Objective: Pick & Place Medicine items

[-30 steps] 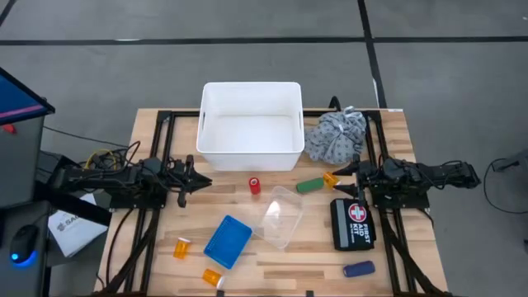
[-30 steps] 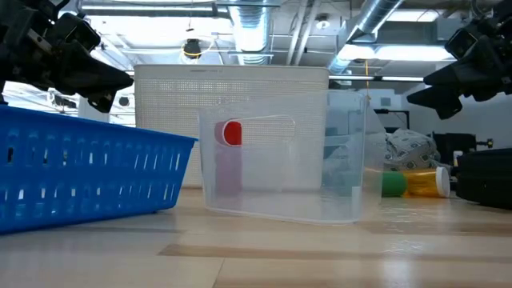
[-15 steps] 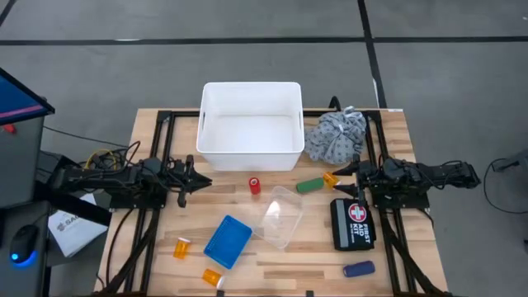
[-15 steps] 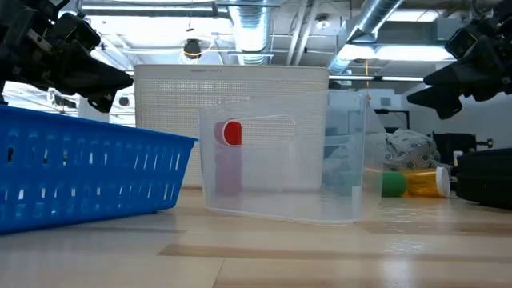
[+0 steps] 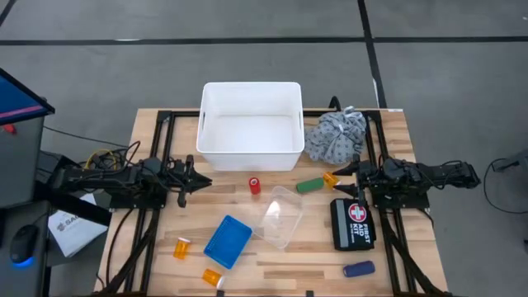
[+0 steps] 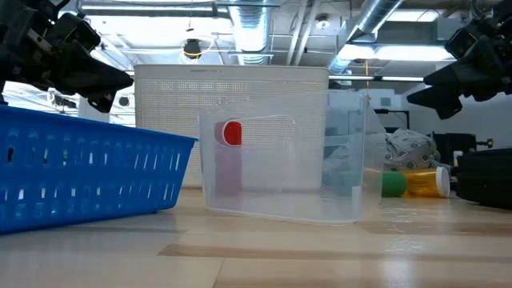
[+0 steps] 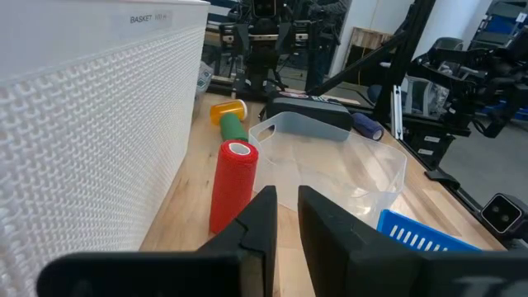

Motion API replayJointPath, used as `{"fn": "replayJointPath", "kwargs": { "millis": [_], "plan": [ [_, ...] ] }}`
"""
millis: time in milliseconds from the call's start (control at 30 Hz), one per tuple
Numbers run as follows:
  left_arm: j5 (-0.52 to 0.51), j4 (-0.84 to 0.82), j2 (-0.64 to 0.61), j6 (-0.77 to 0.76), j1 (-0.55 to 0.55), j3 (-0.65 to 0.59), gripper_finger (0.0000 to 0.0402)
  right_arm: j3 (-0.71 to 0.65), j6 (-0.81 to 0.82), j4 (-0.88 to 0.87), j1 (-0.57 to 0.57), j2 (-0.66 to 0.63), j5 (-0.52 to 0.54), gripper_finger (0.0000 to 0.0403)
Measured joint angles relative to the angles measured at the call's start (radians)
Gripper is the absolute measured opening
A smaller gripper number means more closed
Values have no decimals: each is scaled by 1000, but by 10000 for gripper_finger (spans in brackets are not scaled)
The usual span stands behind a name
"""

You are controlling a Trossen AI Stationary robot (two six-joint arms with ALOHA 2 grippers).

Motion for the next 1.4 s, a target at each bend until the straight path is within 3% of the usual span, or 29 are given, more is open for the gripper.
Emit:
{"fn": "replayJointPath", "kwargs": {
  "millis": [633,800,967,1200,1400],
  "plan": [
    [-25,293,5,-221,0,1,44,0,0,0,0,0,0,244],
    [-170,309,9,-323,0,1,47,0,0,0,0,0,0,244],
    [-269,398,9,-338,0,1,76,0,0,0,0,0,0,244],
    [-282,510,9,-317,0,1,115,0,-1,0,-1,0,1,244],
    [-313,582,9,-333,0,1,120,0,0,2,-9,0,4,244]
  ]
}}
